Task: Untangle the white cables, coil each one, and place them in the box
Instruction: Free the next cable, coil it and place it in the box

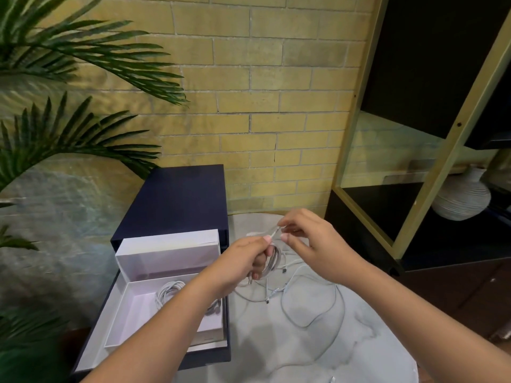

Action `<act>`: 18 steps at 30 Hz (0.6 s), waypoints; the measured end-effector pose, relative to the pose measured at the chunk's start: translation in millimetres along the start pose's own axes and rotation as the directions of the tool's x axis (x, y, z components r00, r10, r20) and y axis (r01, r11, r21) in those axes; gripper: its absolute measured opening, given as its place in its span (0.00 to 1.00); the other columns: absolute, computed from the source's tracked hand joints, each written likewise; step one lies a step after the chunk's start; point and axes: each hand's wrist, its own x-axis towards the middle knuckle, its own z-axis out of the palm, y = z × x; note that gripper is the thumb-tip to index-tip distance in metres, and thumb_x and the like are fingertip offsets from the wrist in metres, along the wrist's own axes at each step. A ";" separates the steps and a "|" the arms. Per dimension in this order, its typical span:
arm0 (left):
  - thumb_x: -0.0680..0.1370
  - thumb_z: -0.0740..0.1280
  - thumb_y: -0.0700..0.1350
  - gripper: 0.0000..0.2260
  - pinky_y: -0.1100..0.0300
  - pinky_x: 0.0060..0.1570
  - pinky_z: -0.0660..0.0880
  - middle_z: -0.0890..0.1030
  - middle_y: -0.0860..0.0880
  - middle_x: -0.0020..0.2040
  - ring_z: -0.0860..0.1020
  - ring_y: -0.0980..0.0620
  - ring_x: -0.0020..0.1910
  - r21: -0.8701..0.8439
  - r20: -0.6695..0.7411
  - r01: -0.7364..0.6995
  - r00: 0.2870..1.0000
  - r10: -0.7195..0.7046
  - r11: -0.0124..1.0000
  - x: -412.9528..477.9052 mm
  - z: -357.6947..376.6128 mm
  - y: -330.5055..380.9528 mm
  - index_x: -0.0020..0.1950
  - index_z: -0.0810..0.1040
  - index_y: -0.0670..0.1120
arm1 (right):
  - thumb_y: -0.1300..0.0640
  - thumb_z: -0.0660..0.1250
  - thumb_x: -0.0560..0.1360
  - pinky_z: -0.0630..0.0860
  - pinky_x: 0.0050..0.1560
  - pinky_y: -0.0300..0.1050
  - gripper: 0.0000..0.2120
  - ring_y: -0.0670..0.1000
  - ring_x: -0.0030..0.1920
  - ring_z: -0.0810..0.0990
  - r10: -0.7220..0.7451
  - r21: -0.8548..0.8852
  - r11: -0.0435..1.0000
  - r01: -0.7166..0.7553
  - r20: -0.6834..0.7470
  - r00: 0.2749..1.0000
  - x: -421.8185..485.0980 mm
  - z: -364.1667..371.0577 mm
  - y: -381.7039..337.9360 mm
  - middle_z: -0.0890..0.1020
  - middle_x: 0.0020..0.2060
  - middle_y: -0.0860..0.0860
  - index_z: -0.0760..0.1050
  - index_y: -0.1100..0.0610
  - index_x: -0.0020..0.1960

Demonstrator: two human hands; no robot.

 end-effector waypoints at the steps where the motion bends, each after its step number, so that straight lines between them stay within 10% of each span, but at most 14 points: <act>1: 0.83 0.55 0.47 0.16 0.60 0.30 0.59 0.58 0.54 0.24 0.57 0.56 0.23 -0.009 -0.008 0.002 1.000 -0.002 1.000 0.9 -0.6 -0.1 0.37 0.69 0.44 | 0.55 0.65 0.78 0.75 0.58 0.42 0.10 0.43 0.55 0.77 -0.004 0.019 1.000 0.004 0.012 1.000 -3.0 4.1 -0.3 0.75 0.53 0.45 0.74 0.53 0.59; 11: 0.83 0.55 0.47 0.16 0.61 0.28 0.58 0.56 0.53 0.25 0.55 0.55 0.24 -0.059 0.014 0.018 1.000 -0.017 0.998 4.7 3.9 7.1 0.36 0.68 0.45 | 0.62 0.67 0.74 0.78 0.55 0.41 0.14 0.44 0.51 0.80 0.156 0.234 0.959 -0.159 0.028 0.987 -13.5 32.0 -3.0 0.81 0.50 0.46 0.77 0.52 0.58; 18: 0.83 0.56 0.47 0.17 0.62 0.29 0.64 0.60 0.53 0.23 0.59 0.56 0.22 -0.004 0.027 0.024 0.999 -0.024 1.000 6.7 3.1 10.9 0.36 0.70 0.44 | 0.67 0.67 0.74 0.74 0.41 0.38 0.08 0.48 0.41 0.80 0.377 0.560 0.748 -0.357 0.086 0.922 -12.6 39.2 -1.6 0.84 0.43 0.57 0.75 0.58 0.52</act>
